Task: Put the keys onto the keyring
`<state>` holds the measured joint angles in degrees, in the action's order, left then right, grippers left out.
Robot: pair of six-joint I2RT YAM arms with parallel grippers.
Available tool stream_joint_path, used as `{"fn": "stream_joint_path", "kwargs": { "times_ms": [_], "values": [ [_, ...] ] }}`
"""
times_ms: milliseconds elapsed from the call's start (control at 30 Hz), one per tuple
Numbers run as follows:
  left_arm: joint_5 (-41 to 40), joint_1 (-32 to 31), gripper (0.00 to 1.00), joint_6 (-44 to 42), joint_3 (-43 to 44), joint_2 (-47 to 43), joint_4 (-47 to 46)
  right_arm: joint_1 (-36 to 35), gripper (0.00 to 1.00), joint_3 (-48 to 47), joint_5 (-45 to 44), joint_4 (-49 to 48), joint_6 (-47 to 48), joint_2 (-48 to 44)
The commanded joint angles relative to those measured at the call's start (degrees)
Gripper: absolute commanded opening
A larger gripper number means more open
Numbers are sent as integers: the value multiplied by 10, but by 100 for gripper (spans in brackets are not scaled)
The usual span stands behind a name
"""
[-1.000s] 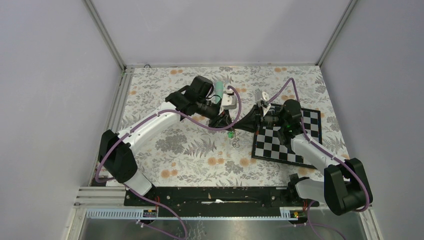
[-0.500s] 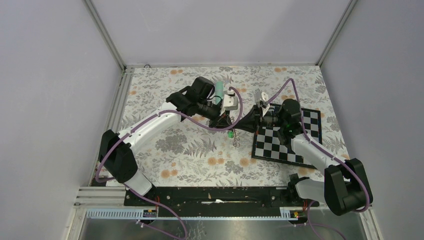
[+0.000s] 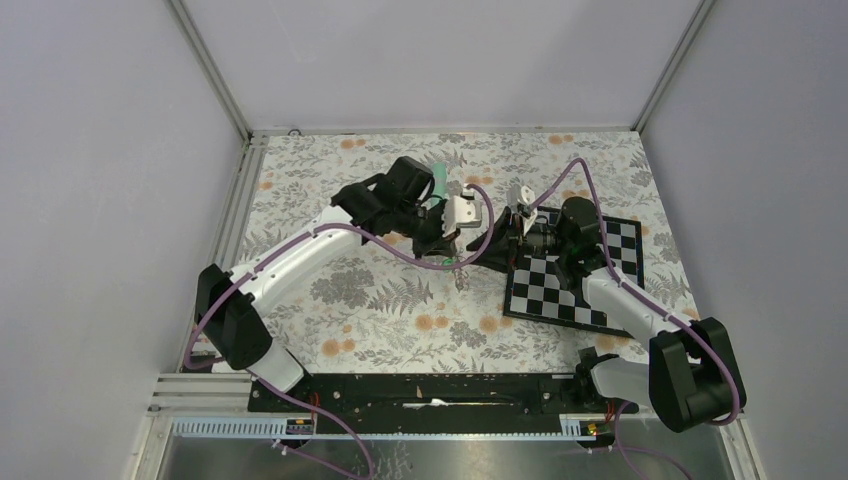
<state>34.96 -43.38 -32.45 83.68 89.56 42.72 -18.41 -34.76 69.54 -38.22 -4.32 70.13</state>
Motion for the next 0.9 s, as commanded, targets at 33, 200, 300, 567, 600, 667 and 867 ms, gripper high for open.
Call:
{"fn": "stream_joint_path", "kwargs": {
  "times_ms": [33,200,300,567,600,667,867],
  "values": [
    [-74,-25,0,-8,37,-23,9,2,46,-13,0,-56,-40,-13],
    [-78,-42,0,-2,43,-22,11,1,50,-3,0,-85,-64,0],
    [-73,-47,0,7,50,-19,11,1,53,4,-1,-105,-77,10],
    [-73,-53,0,15,59,-13,11,-5,51,11,2,-129,-94,24],
    [-72,-53,0,15,60,-12,11,-6,50,11,2,-130,-97,25],
    [-73,-54,0,15,60,-10,11,-8,49,10,1,-133,-99,28],
    [-71,-55,0,16,57,-9,11,-12,44,8,-3,-136,-102,29]
  ]
}}
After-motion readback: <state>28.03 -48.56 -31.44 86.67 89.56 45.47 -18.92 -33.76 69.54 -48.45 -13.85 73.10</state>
